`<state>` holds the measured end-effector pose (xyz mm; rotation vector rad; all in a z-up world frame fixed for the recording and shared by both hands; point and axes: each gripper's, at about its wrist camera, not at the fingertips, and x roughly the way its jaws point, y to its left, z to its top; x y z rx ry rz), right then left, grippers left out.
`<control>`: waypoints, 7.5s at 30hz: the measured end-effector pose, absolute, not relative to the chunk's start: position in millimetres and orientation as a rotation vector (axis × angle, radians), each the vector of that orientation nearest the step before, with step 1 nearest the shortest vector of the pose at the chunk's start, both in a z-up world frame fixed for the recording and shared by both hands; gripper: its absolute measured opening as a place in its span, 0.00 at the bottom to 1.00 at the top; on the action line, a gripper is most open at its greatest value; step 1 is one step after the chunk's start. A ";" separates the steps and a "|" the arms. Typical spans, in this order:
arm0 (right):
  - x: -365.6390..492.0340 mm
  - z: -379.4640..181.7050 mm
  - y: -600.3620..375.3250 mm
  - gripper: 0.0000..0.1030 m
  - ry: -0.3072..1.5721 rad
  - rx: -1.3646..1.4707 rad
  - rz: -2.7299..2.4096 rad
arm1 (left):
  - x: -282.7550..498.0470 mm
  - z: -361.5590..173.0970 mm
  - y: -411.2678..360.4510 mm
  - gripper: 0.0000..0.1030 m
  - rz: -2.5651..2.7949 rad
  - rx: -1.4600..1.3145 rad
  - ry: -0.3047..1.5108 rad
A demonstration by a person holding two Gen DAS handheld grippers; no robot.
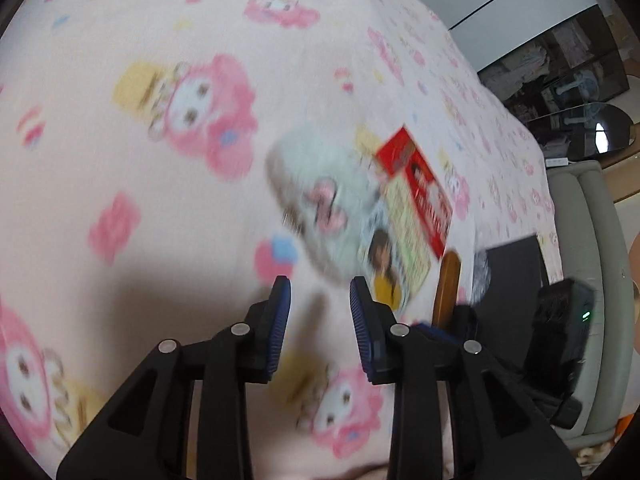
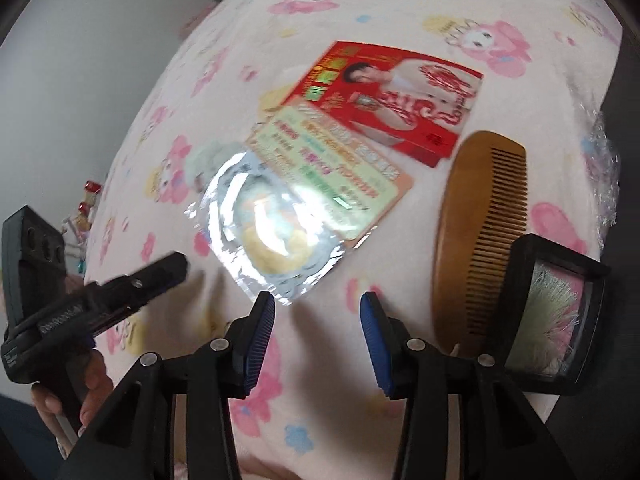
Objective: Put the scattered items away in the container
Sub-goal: 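Move the left gripper down toward the printed card with the girl sticker, then close the left gripper on the printed card and lift it, then carry the card over the black box and open the left gripper, then withdraw the left gripper up out of the box, then lower the left gripper onto the black-framed square mirror beside the comb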
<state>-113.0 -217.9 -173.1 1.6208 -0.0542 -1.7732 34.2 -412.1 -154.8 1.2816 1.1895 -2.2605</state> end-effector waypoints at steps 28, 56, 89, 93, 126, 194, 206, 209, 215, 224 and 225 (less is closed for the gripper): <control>-82.5 -167.8 -221.0 0.46 -0.111 1.624 -1.600 | 66.9 -156.7 -359.9 0.30 -2.305 1.552 1.079; -106.5 -194.1 -208.9 0.48 -0.086 1.705 -1.640 | 30.0 -189.5 -383.8 0.41 -2.251 1.537 1.198; -149.0 -34.4 35.5 0.28 -0.058 1.368 -2.018 | -102.9 -55.4 -114.2 0.34 -2.735 1.550 1.075; -189.8 -67.8 68.1 0.28 -0.143 1.422 -2.020 | -145.9 -84.0 -82.7 0.34 -2.651 1.676 0.919; -218.4 -80.6 135.6 0.28 -0.276 1.517 -2.183 | -192.6 -121.4 -14.6 0.34 -2.352 1.943 0.645; -164.9 -56.2 91.5 0.29 0.062 1.451 -2.342 | -115.7 -53.2 -44.5 0.47 -2.615 1.519 0.426; -71.8 -32.8 108.6 0.29 0.002 1.367 -2.482 | -46.0 -36.7 -29.1 0.46 -2.731 1.582 0.453; -58.6 -30.6 100.8 0.29 -0.022 1.350 -2.458 | -27.6 -34.3 -40.2 0.46 -2.725 1.558 0.494; -36.7 -27.9 48.3 0.29 -0.004 1.277 -2.348 | 13.7 -36.0 -97.5 0.46 -2.632 1.483 0.610; -30.0 -63.6 -26.8 0.26 -0.075 1.356 -2.088 | 26.1 -83.0 -190.5 0.47 -2.394 1.415 0.963; -30.1 -66.7 -32.5 0.26 -0.086 1.364 -2.065 | 19.2 -89.8 -200.9 0.47 -2.367 1.418 1.006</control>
